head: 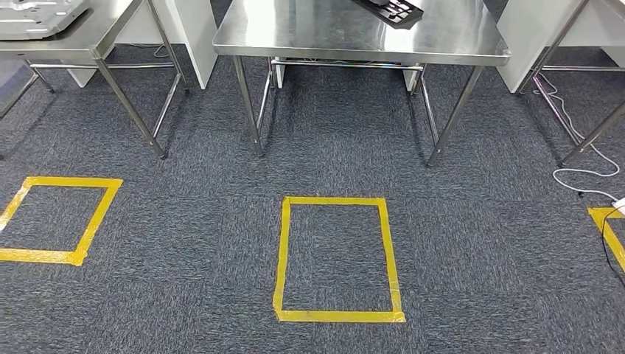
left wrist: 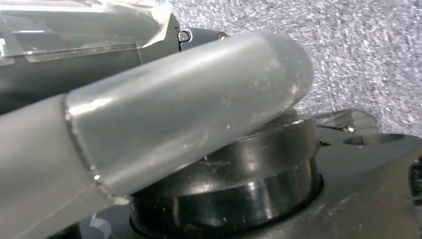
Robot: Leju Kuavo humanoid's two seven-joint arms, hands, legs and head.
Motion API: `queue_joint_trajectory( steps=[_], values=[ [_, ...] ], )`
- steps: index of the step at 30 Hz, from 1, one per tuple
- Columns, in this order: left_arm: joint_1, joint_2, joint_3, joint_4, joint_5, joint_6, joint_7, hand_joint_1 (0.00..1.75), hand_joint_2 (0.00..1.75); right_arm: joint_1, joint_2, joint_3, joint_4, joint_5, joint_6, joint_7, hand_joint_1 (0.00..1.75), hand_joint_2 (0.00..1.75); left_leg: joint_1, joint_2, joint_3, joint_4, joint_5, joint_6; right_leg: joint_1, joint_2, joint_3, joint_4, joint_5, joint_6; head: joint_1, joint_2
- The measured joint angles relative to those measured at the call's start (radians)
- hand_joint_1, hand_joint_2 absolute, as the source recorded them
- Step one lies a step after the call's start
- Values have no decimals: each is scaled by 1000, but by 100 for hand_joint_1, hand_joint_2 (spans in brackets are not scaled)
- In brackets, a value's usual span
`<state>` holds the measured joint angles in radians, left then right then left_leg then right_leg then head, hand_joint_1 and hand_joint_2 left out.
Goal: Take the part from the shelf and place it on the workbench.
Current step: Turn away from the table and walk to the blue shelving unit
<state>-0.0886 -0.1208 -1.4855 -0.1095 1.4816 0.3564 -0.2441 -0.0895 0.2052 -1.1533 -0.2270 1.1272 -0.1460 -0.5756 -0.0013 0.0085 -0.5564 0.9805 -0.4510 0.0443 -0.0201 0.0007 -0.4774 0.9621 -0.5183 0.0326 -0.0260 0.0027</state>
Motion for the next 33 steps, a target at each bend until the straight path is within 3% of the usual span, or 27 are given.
queue_joint_trajectory(
  steps=[3,6,11,16,17,21,23,25,26,27,28,30,31,33],
  values=[
    [0,1,-1,0,-1,7,1,0,0,1,2,0,0,4,1,2,0,0,2,-1,-4,3,5,32,1,0,-1,1,3,-5,0,0],
    [0,1,-1,0,-2,12,2,0,0,-1,2,0,0,11,1,3,0,0,4,-2,-4,2,11,38,8,0,-2,2,5,-10,0,0],
    [0,0,-2,0,-2,14,4,0,0,-1,2,0,0,15,1,4,0,0,7,-3,-5,-1,16,28,13,-1,-3,3,5,-10,0,0],
    [0,0,-2,0,-2,14,5,0,0,-2,2,0,0,17,1,7,0,0,10,-3,-6,-2,12,-14,15,-1,-7,4,5,-10,1,0],
    [0,0,-2,0,-2,15,5,0,0,-2,2,0,0,18,2,9,0,0,10,-3,-8,1,10,-16,13,-1,-5,4,6,-9,1,0],
    [0,0,-2,0,0,15,10,0,0,-3,4,1,0,24,3,9,0,0,10,-5,-5,-20,22,0,10,-5,-3,7,2,-1,0,0],
    [0,-2,-2,0,1,16,13,0,0,-4,3,1,0,29,4,8,0,0,16,-8,2,-42,37,7,12,-4,-35,76,-41,-4,2,0],
    [0,-4,-2,-1,2,15,15,0,0,-4,2,2,0,32,4,7,0,0,14,-14,-5,-44,42,8,6,-3,-99,209,-102,-5,4,0],
    [0,-4,-2,-1,2,15,16,0,0,-4,1,2,0,33,4,7,0,0,15,-20,-9,-42,44,6,2,-3,-123,263,-120,1,4,0],
    [0,-4,-2,-1,3,15,17,0,0,-3,1,3,0,33,4,7,0,0,17,-26,-13,-40,46,3,-2,-3,-131,281,-121,11,3,0],
    [0,-5,-2,-1,3,15,17,0,0,-2,0,3,0,33,4,8,0,0,20,-34,-18,-35,47,-1,-7,-3,-117,256,-104,24,4,0],
    [0,-5,-2,-1,3,15,17,0,0,-3,-2,3,0,33,5,8,0,0,26,-51,-31,-16,46,-12,-19,15,-44,122,-50,51,4,0],
    [0,-4,-2,-1,3,15,17,0,0,-3,-2,4,1,33,6,9,0,0,26,-60,-38,-4,44,-20,-21,29,-18,66,-31,53,7,0],
    [0,-3,-2,-1,3,15,17,0,0,-3,-1,4,1,34,7,10,0,0,23,-72,-49,11,42,-35,-18,47,-7,33,-21,32,7,0]
  ],
)
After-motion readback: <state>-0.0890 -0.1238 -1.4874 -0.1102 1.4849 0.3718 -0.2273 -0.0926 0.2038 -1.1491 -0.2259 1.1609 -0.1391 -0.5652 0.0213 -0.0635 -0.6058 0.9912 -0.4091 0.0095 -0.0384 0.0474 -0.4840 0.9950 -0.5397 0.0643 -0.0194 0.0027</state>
